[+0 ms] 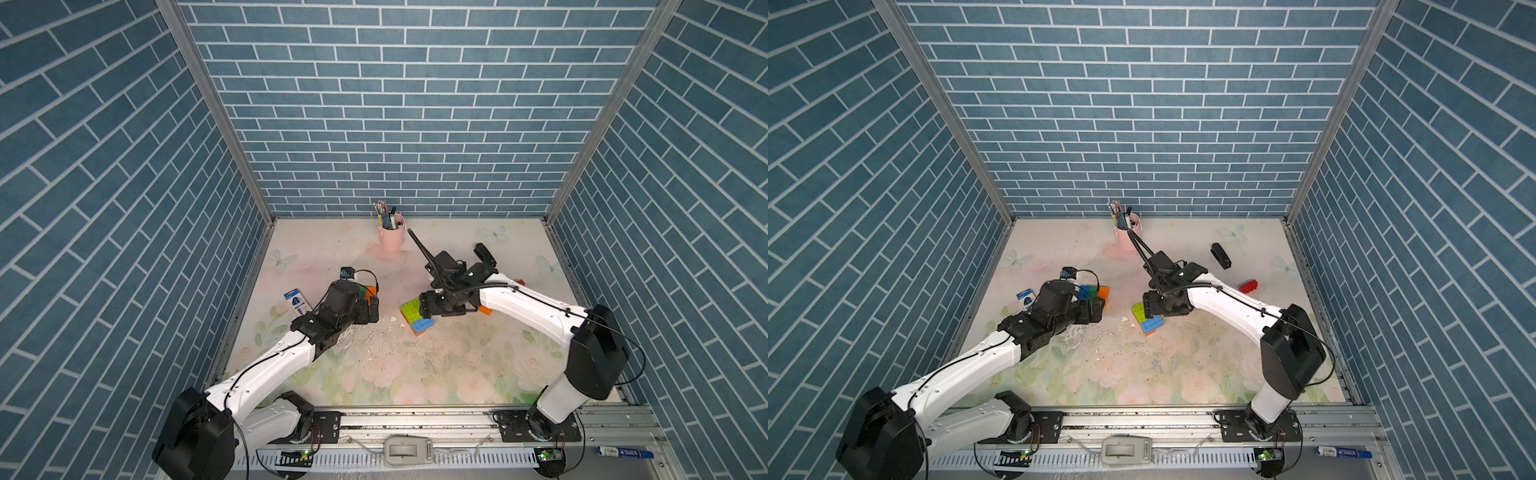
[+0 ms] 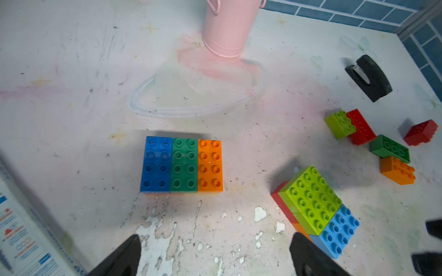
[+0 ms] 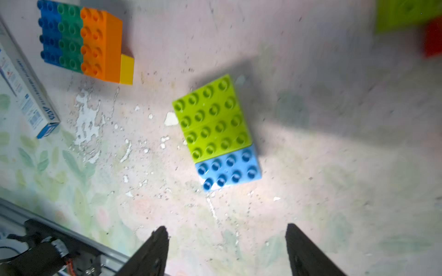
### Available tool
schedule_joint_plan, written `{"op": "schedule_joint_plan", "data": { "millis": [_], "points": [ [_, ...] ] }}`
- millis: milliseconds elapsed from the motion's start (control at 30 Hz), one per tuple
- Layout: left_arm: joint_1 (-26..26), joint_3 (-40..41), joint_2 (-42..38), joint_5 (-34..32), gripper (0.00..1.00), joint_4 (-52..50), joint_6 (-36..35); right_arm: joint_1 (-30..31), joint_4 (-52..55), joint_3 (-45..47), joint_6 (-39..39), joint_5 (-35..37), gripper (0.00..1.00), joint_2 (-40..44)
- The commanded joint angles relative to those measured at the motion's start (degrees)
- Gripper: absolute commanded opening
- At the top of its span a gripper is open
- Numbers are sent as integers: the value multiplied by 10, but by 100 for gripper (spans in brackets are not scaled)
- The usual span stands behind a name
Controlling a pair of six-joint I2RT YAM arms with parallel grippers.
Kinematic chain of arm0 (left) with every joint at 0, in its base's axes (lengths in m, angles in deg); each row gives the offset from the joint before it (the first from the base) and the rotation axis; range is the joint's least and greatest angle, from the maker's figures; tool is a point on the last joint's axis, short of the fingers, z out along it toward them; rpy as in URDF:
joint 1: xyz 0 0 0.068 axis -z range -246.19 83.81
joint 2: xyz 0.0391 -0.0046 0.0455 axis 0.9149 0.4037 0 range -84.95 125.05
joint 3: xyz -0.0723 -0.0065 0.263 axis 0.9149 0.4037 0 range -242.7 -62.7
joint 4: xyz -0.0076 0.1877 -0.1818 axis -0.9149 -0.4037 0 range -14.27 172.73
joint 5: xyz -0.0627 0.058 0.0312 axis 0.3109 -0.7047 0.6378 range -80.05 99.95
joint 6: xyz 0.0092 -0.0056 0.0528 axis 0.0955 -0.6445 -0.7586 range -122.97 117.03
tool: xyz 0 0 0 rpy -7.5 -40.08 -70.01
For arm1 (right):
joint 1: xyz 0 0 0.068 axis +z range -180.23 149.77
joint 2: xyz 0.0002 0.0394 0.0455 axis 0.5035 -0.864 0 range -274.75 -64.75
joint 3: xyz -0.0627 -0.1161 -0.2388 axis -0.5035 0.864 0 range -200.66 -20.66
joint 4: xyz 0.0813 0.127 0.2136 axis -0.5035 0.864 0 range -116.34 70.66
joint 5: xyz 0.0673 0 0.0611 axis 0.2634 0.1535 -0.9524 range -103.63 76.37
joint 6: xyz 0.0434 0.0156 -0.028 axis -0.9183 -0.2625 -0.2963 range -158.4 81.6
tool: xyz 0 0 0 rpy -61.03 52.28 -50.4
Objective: Assemble a rectangle with lego
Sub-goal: Assemble the lego brick with the lego brick, then adjust the lego brick at the center of the board.
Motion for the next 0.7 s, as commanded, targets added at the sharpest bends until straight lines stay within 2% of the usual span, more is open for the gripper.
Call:
{"op": "schedule_joint_plan", "data": {
  "millis": [0, 100, 167, 433, 667],
  "points": [
    [-22, -10, -15, -31, 99, -60, -8, 27, -112, 39, -158, -25, 78, -15],
    [-48, -13, -31, -23, 99, -78, -6, 31, -184, 81, -209, -27, 78, -31],
    [-57, -11, -38, -12, 99, -81, -4, 29, -188, 84, -214, -19, 78, -46],
    [-59, 10, -43, 5, 99, -70, 3, 3, -199, 56, -201, -13, 78, -97],
    [-59, 14, -40, 11, 99, -60, 2, -33, -151, 4, -143, -18, 78, -124]
  ]
}}
